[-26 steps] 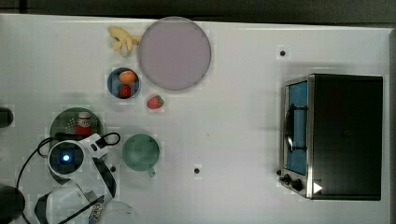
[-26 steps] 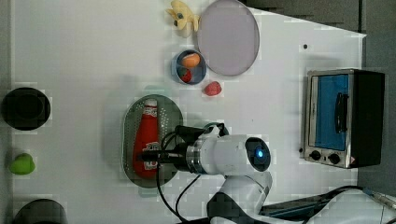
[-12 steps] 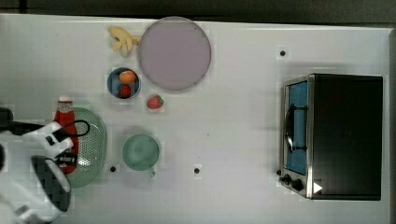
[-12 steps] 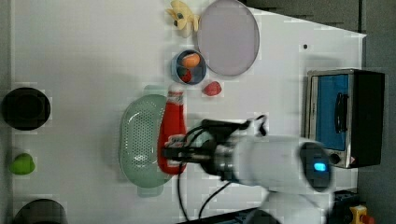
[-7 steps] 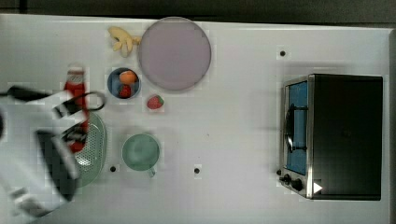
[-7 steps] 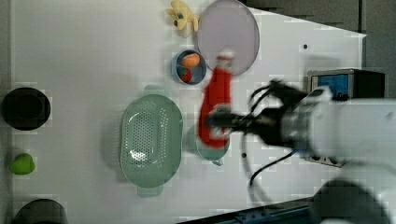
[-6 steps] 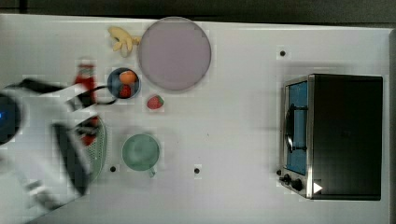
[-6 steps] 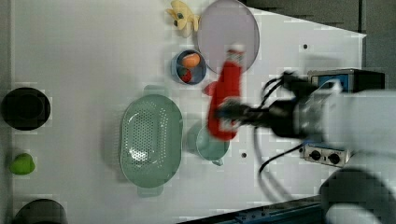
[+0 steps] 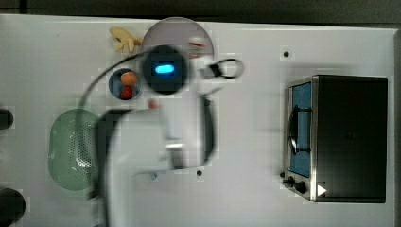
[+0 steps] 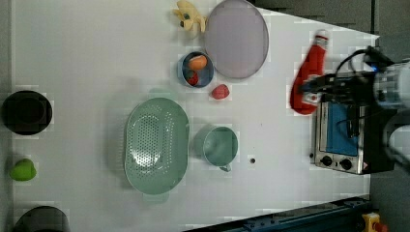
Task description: Pick ketchup from strainer and place it on the table
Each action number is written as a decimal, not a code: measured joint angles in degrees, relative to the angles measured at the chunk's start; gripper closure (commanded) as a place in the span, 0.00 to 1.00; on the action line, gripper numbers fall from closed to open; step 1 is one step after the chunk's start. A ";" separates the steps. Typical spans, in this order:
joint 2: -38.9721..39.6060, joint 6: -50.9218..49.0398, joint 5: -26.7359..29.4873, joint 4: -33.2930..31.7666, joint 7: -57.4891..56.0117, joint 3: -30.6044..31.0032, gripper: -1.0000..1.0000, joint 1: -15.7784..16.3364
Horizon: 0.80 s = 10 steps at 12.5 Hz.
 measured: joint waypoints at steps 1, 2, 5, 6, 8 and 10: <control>-0.22 0.11 -0.02 -1.45 -0.36 -2.84 0.41 -0.61; -0.47 0.17 -0.02 -3.25 -0.76 -4.80 0.41 -1.37; -0.02 5.71 -0.18 -10.07 -2.14 -6.55 0.41 -2.70; 0.53 9.85 -0.07 -12.76 -2.52 -6.42 0.41 -2.59; 1.89 16.79 -0.01 -17.79 -2.83 -6.31 0.41 -1.93; 3.54 20.14 -0.51 -20.59 -3.29 -6.07 0.41 -1.34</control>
